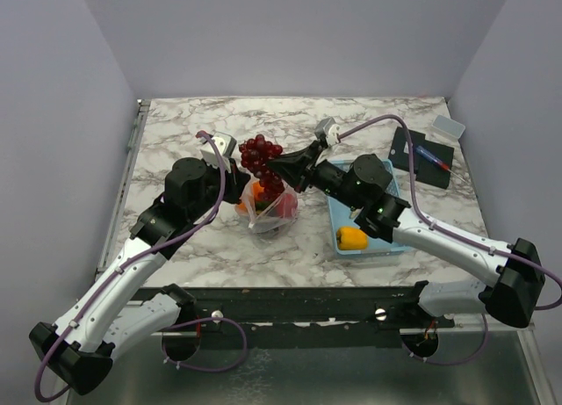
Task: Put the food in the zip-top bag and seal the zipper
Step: Place the fake fruit in the zipper food storage bag.
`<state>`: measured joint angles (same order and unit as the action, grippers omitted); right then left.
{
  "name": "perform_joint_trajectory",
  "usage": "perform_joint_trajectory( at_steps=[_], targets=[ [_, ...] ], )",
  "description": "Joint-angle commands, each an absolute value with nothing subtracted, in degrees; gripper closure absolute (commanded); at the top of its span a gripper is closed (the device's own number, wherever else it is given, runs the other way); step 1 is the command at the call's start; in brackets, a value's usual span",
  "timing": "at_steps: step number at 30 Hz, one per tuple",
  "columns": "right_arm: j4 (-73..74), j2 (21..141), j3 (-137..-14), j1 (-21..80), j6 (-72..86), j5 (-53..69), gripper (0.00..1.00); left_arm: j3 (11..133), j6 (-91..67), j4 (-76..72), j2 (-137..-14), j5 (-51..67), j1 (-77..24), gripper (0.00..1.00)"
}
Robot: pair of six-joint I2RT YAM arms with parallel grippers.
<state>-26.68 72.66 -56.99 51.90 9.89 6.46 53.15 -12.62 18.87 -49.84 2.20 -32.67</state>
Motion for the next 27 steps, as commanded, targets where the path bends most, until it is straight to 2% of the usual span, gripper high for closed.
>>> perform_joint_trajectory(
  at_steps=[1, 14, 27],
  targets=[
    [-26.61, 71.44, -55.39, 52.72, 8.6, 4.86, 0.99, 52.39, -12.87, 17.73, -50.1, 3.63, -32.12, 1.0],
    [-17.7, 70.59, -52.7, 53.83, 7.62, 3.52, 0.99, 52.31, -13.1, 17.47, -50.27, 3.96, -31.67, 1.0],
    [-0.49, 71.93, -57.72, 54.05, 9.09, -1.83, 0.99, 52.21, -13.1, 17.33, -50.09, 3.8, -31.57, 1.0]
  ],
)
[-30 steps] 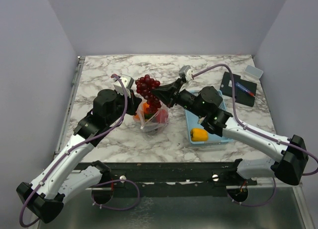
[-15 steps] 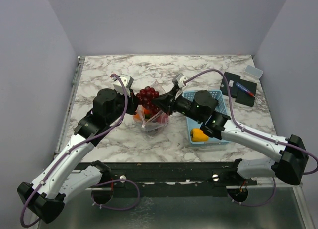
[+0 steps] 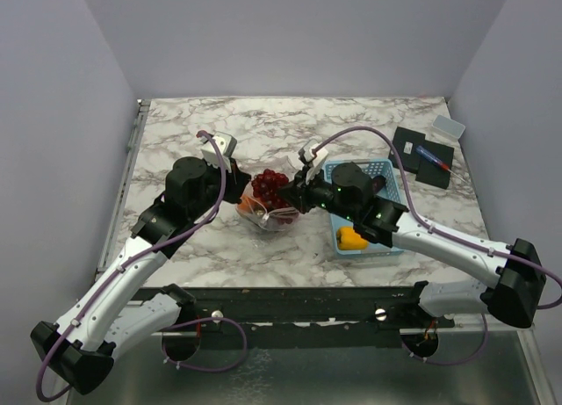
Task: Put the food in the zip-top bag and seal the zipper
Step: Place the fake fruit in the zipper food storage bag.
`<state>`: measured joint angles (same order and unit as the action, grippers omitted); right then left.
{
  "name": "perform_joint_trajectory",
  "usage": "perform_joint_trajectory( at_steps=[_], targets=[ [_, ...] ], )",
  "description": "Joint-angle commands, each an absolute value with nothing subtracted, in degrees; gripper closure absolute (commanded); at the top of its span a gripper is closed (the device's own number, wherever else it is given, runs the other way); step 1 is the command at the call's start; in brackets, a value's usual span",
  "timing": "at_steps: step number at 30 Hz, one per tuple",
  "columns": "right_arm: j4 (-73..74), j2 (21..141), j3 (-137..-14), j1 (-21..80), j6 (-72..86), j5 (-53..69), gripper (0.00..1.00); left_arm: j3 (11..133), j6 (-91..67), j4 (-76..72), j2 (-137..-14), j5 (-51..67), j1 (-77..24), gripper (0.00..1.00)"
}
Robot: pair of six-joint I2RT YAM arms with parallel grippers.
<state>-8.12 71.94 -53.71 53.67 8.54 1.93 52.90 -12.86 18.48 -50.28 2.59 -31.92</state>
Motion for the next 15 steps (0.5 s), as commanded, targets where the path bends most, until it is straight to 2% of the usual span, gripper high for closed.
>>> perform_joint_trajectory(
  at_steps=[1, 4, 7, 10, 12, 15],
  targets=[
    [2.23, 72.3, -58.8, 54.05, 9.26, -2.17, 0.99, 52.27, -13.16, 17.33, -50.1, 3.88, -31.56, 1.0],
    [6.8, 73.56, -61.8, 54.1, 9.56, -2.61, 0.88, 52.29, -13.16, 17.4, -50.03, 3.93, -31.55, 1.0],
    [9.97, 74.23, -64.27, 54.14, 10.22, -3.66, 0.63, 52.22, -13.1, 17.35, -49.93, 3.91, -31.55, 1.0],
    [11.01, 73.75, -65.64, 54.14, 11.06, -4.85, 0.45, 52.21, -13.11, 17.35, -49.92, 3.92, -31.55, 1.0],
    [11.28, 73.21, -66.48, 54.14, 11.66, -5.46, 0.38, 52.23, -13.17, 17.4, -49.92, 3.87, -31.56, 1.0],
    [12.46, 72.3, -68.29, 54.14, 12.5, -6.1, 0.34, 52.23, -13.15, 17.4, -49.96, 3.89, -31.6, 1.0]
  ],
)
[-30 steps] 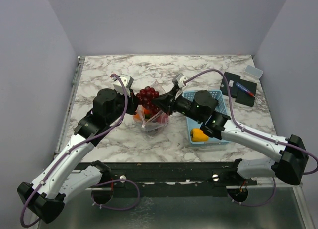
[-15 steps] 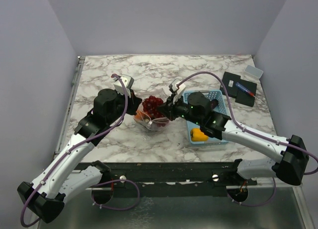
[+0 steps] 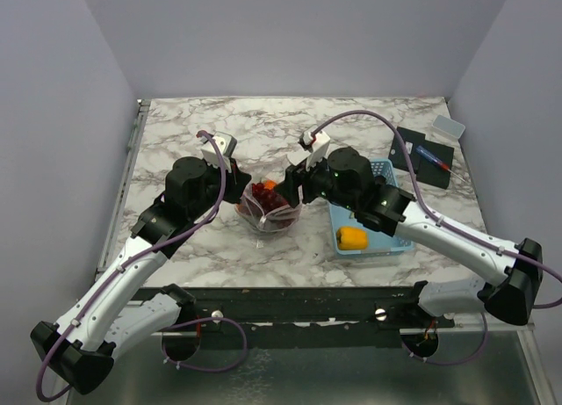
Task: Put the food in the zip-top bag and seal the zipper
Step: Place the fake fruit in the zipper food storage bag, then pick up the fake vegetable from the bin.
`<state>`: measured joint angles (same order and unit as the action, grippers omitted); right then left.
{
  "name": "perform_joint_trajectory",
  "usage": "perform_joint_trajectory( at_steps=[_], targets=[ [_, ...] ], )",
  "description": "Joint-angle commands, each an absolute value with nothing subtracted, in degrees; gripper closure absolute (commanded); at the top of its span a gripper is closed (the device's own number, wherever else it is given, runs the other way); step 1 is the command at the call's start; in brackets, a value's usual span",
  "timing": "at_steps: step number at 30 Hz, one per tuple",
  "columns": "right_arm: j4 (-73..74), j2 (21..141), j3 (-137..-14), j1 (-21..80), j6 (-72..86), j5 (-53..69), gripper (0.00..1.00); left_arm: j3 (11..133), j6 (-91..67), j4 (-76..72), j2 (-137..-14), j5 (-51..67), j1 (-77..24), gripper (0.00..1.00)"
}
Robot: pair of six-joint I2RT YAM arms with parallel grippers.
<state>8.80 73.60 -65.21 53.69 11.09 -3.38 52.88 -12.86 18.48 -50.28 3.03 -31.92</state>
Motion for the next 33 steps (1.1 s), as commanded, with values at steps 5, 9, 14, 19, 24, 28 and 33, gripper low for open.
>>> perform_joint_trajectory(
  at_steps=[5, 9, 14, 19, 24, 28, 33],
  targets=[
    [13.46, 69.51, -70.12, 54.14, 14.83, -8.12, 0.33, 52.23, -13.18, 17.36, -50.0, 3.92, -31.56, 1.0],
    [17.43, 68.23, -72.51, 54.14, 18.2, -13.87, 0.33, 52.21, -13.16, 17.39, -50.05, 3.89, -31.55, 1.0],
    [22.97, 66.93, -73.85, 54.14, 21.33, -20.04, 0.33, 52.21, -13.12, 17.33, -50.09, 3.93, -31.54, 1.0],
    [26.03, 63.7, -71.28, 54.14, 23.18, -26.06, 0.32, 52.21, -13.17, 17.4, -50.16, 3.9, -31.56, 1.0],
    [29.0, 61.12, -67.28, 54.14, 25.72, -32.67, 0.3, 52.12, -13.07, 17.38, -50.3, 3.69, -31.61, 1.0],
    [33.24, 59.26, -64.4, 54.14, 29.47, -36.85, 0.28, 52.13, -13.1, 17.4, -50.31, 3.47, -31.56, 1.0],
    [38.22, 57.29, -59.54, 54.05, 35.26, -38.15, 0.27, 52.08, -13.09, 17.36, -50.54, 3.46, -31.55, 1.0]
  ],
)
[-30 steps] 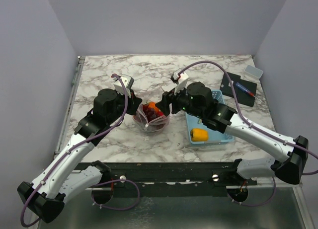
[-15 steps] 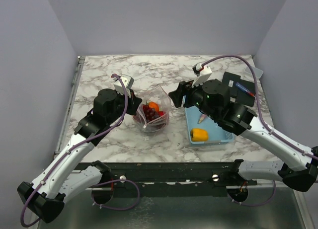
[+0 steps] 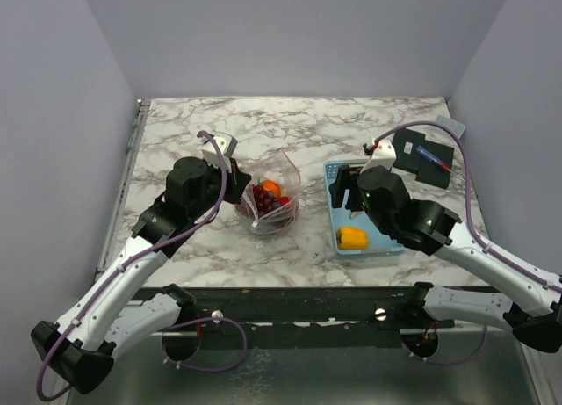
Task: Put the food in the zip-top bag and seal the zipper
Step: Pick up the fake vegetable from the bin.
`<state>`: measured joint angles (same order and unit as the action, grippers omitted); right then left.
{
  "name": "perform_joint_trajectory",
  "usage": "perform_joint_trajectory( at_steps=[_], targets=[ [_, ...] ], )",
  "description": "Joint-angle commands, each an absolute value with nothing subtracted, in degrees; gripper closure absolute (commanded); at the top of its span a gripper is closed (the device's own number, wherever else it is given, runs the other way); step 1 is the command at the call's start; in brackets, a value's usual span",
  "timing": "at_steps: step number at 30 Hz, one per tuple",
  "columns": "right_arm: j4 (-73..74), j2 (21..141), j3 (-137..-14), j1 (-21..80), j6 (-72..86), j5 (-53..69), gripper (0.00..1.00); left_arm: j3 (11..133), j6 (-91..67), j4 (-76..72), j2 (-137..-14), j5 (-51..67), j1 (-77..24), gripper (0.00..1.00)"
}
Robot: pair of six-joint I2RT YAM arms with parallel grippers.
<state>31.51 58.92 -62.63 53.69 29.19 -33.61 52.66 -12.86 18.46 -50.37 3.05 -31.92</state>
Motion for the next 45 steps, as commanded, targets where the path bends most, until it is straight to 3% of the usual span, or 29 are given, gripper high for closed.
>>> perform_joint_trajectory(
  at_steps=[1, 14, 45],
  targets=[
    [39.37, 56.97, -58.56, 54.05, 36.64, -38.38, 0.26, 52.04, -13.07, 17.37, -50.59, 3.53, -31.55, 1.0],
    [45.31, 55.11, -48.07, 53.97, 49.48, -37.79, 0.01, 52.03, -12.76, 17.44, -50.89, 3.5, -31.56, 1.0],
    [30.37, 60.54, -34.66, 42.99, 47.99, -19.6, 0.0, 51.88, -12.74, 17.58, -51.24, 3.44, -31.55, 1.0]
  ],
)
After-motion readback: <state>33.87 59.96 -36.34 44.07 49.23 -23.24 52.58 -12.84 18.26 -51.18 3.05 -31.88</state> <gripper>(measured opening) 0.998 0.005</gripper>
